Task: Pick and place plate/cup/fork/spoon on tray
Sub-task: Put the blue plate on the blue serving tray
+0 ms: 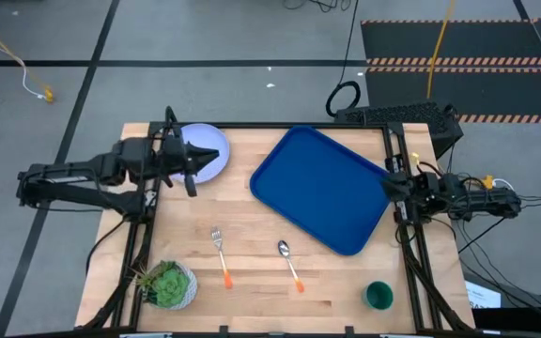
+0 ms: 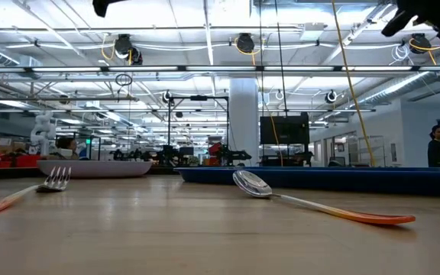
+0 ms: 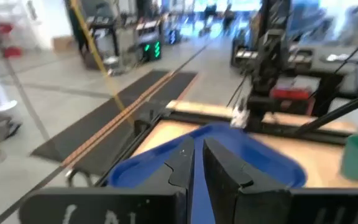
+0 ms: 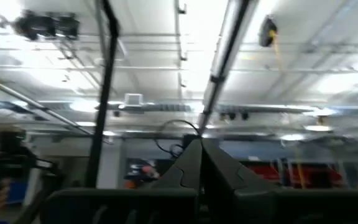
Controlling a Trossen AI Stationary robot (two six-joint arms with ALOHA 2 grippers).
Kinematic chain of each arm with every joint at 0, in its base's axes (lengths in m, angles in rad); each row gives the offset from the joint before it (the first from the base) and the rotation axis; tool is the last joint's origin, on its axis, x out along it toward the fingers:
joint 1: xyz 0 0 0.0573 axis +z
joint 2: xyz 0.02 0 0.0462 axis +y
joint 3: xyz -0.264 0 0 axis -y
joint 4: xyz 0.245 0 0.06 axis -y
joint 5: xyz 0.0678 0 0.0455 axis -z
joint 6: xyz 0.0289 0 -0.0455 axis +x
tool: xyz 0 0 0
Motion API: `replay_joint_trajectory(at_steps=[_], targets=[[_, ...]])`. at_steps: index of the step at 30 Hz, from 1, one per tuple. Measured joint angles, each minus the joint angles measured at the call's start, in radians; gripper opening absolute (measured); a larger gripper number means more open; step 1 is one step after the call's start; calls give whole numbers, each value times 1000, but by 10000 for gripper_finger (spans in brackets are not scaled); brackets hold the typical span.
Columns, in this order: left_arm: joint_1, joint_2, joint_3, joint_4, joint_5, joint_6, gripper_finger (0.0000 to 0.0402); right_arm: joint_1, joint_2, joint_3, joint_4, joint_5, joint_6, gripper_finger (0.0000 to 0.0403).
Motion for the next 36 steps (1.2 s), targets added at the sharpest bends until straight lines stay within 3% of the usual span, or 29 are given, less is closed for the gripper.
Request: replay_joint_trajectory(at_steps=[3, 8, 15, 20, 26, 30, 36], targets=[[0, 33, 40, -85, -48, 22, 37, 0, 54, 36, -72, 69, 18, 7], [0, 78, 48, -206, -76, 16, 37, 0, 199, 206, -423, 165, 74, 41], [0, 110, 48, -217, -72, 17, 37, 1, 487, 485, -776, 163, 73, 94], [0, 110, 48, -240, -18, 10, 37, 1, 642, 589, -780, 162, 15, 120], [0, 141, 47, -426, -48, -73, 37, 1, 761, 553, -864, 162, 8, 125], [24, 212, 47, -467, -173, -81, 37, -13, 801, 531, -854, 204, -84, 122], [117, 377, 47, -545, -129, -81, 37, -37, 799, 531, -835, 269, -83, 121]])
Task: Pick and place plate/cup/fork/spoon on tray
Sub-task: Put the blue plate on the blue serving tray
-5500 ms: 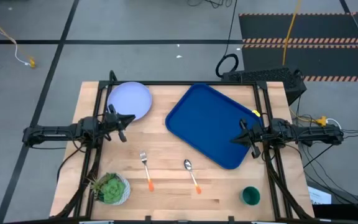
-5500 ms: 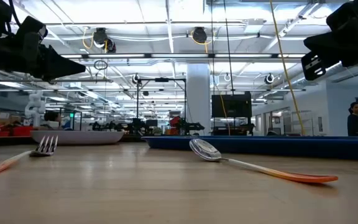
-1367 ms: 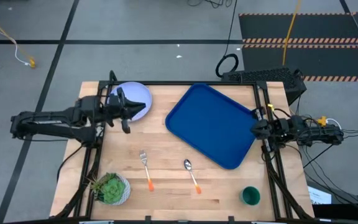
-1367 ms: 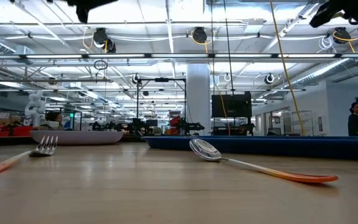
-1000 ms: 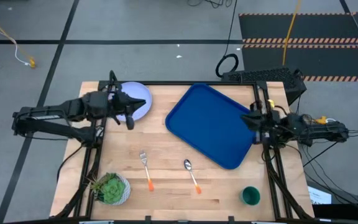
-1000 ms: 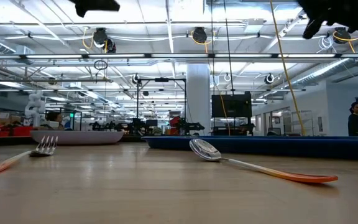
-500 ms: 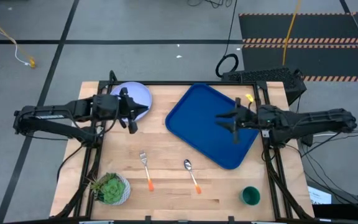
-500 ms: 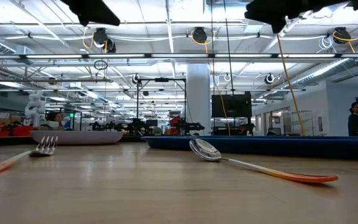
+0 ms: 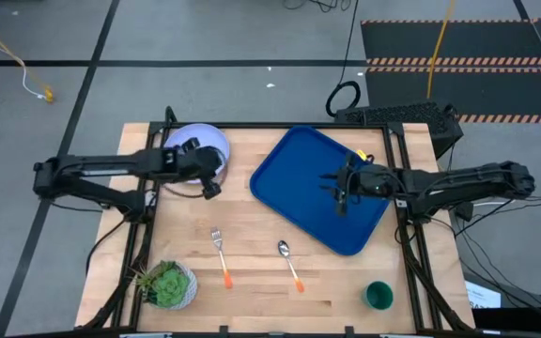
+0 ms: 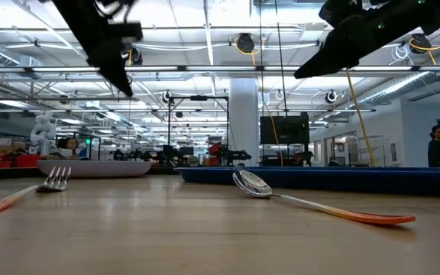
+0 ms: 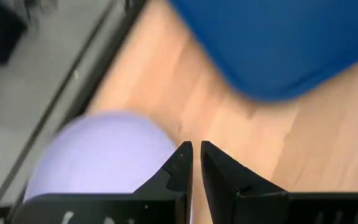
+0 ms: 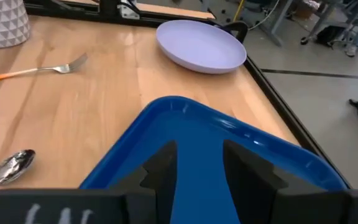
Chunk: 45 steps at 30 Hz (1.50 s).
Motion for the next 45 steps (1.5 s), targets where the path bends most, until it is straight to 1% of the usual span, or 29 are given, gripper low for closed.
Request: replay_joint_trajectory(at_steps=[3, 7, 9, 12, 16, 19, 23, 28, 33, 36, 39, 42, 45], targets=[[30, 72, -1, -8, 2, -3, 37, 1, -13, 0, -4, -3, 2, 121], [92, 131, 4, -18, 2, -27, 37, 0, -28, 0, -7, -2, 20, 121], [130, 163, 15, -67, 8, -52, 37, 2, -29, 0, -9, -3, 22, 121], [179, 213, 33, -138, 51, -83, 37, 4, -29, 0, -13, -6, 24, 121], [209, 287, 34, -178, 56, -85, 43, 4, -26, 0, -13, -62, 24, 121], [213, 339, 34, -177, 81, -83, 72, 5, -26, 0, -11, -83, 25, 121], [213, 391, 34, -176, 80, -88, 134, 5, -26, 0, -12, -82, 24, 121], [213, 402, 34, -167, 87, -112, 211, 5, -26, 0, -15, -82, 24, 121], [212, 406, 34, -127, 133, -105, 263, 5, -26, 0, -15, -81, 24, 121], [212, 430, 33, -92, 164, -93, 281, 5, -26, 0, -16, -81, 24, 121], [213, 462, 33, -77, 154, -106, 288, 5, -26, 0, -20, -81, 25, 121], [214, 501, 33, -66, 127, -102, 283, 5, -26, 0, -25, -80, 25, 121], [218, 536, 33, -52, 106, -90, 262, 5, -26, 0, -35, -80, 25, 121]])
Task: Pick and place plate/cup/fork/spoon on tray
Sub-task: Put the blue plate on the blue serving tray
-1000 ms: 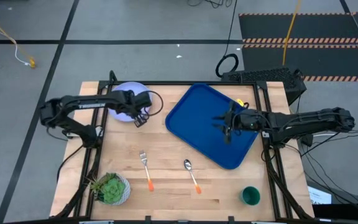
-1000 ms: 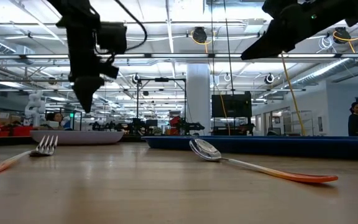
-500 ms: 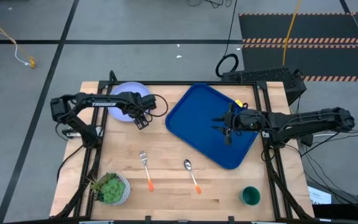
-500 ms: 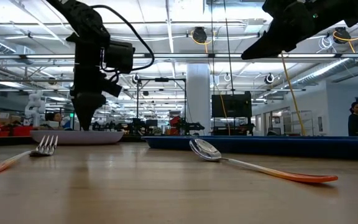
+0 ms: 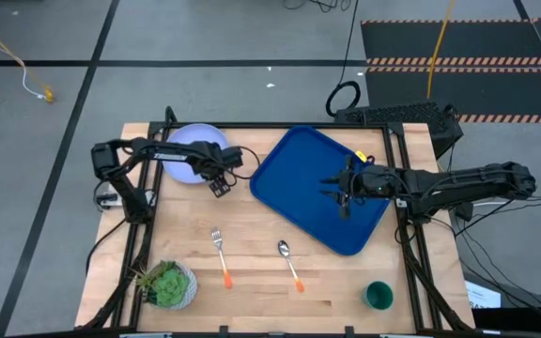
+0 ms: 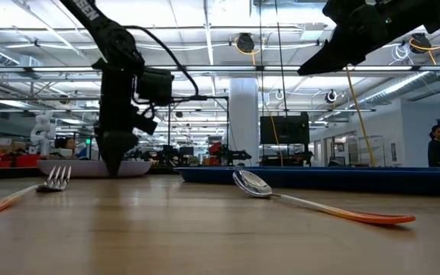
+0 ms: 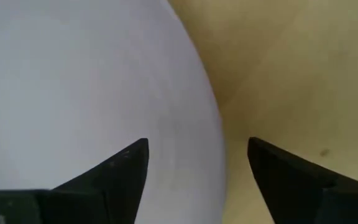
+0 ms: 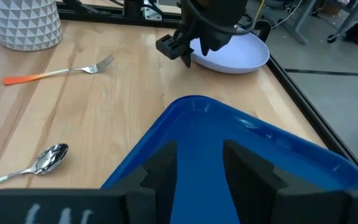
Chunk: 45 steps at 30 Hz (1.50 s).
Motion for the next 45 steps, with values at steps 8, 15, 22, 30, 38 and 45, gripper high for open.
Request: replay_joint_trajectory(at_steps=[8, 15, 22, 30, 38, 45], targets=[[-11, 5, 0, -11, 1, -1, 95, 0, 0, 0, -4, 6, 0, 121], [-43, -20, 20, -42, -11, 23, 15, 0, 0, 0, -2, 8, -1, 121], [-134, -26, 202, -165, -10, 51, 8, -1, -7, 0, -2, 116, -22, 121], [-289, -27, 401, -154, -35, 140, 8, 0, -161, 0, -5, 293, -13, 121], [-391, -26, 445, -57, -50, 198, 8, 38, -433, 0, -69, 426, 96, 121], [-431, 56, 448, 56, -1, 294, 8, 40, -558, 0, -225, 478, 156, 121]])
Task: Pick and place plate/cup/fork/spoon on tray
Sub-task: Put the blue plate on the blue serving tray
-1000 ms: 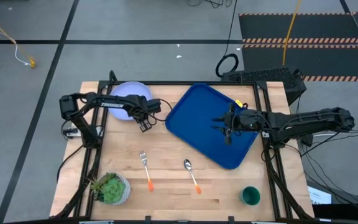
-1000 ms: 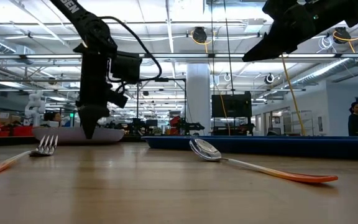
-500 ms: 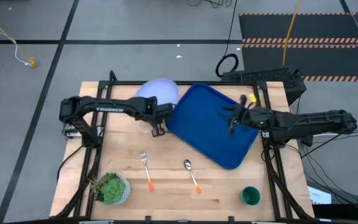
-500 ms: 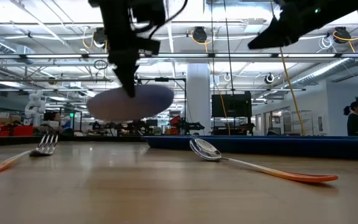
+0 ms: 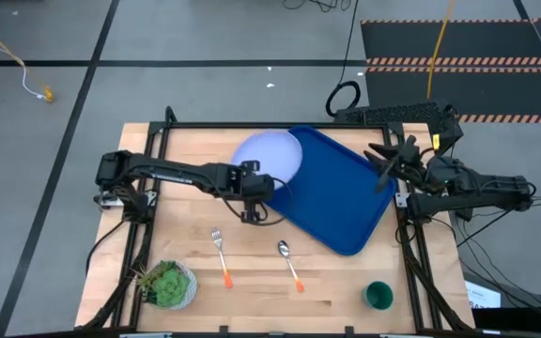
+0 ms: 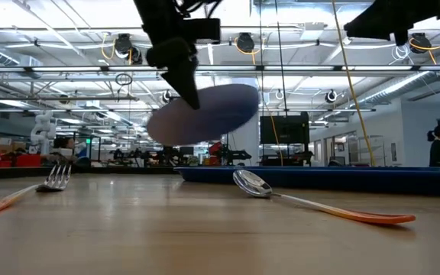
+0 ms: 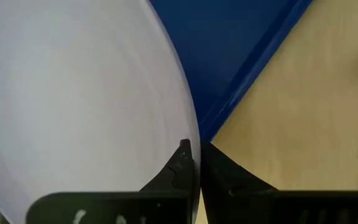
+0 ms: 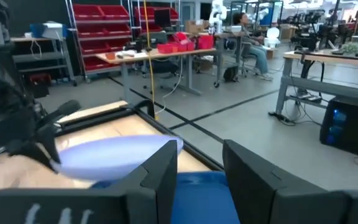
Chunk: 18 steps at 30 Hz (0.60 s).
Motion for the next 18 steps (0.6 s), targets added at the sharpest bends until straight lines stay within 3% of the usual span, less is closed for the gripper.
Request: replay_joint_trajectory(at_steps=[5, 9, 18], targets=[[-9, 100, 54, 74, 15, 26, 8, 0, -12, 0, -7, 1, 0, 121], [-8, 192, 180, 70, 15, 108, 8, 0, -11, 0, -13, 21, -5, 121], [-7, 407, 452, 1, 118, 258, 8, 0, -12, 0, -37, 24, -7, 121]])
